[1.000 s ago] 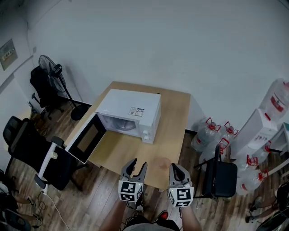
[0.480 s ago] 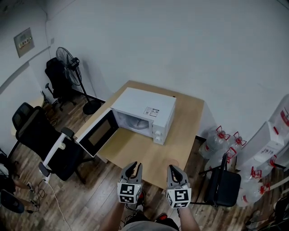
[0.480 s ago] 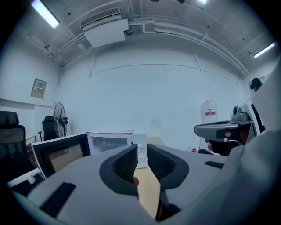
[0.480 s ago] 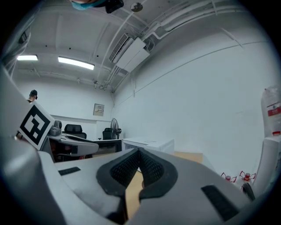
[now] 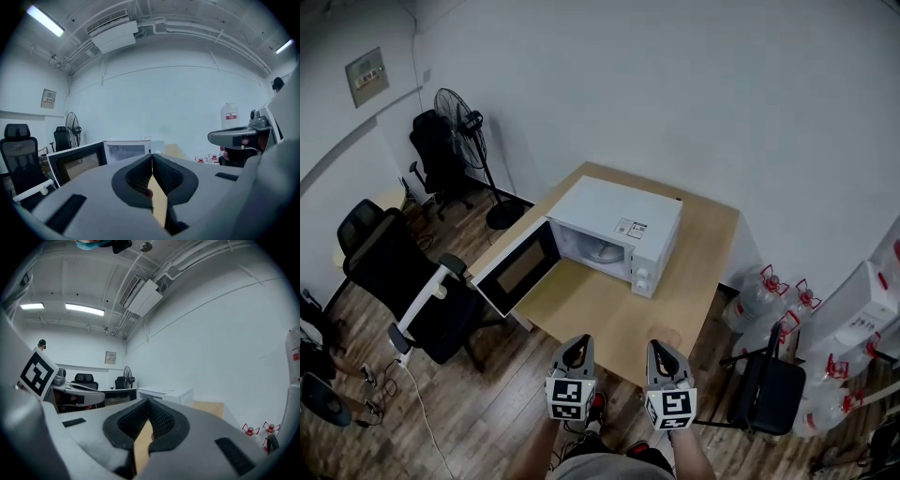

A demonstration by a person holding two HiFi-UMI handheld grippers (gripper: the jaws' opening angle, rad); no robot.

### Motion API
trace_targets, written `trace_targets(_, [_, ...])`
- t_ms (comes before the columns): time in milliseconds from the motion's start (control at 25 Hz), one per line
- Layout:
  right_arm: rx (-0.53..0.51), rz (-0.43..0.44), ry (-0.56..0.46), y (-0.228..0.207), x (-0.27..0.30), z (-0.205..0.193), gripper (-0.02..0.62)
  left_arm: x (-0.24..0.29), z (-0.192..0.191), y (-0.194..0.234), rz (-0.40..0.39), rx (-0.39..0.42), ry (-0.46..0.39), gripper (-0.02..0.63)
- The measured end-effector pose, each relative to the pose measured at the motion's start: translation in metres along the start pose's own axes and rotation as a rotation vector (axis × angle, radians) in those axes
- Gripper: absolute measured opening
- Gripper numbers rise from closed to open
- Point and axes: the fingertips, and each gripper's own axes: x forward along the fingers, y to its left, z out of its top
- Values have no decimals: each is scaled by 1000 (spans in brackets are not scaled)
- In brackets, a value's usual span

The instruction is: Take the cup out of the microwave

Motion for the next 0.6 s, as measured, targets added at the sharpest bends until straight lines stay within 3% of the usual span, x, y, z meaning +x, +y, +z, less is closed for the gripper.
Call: trace_targets(600, [-8, -9, 11, -3, 0, -2, 18, 2, 3, -2, -9, 7, -7, 23])
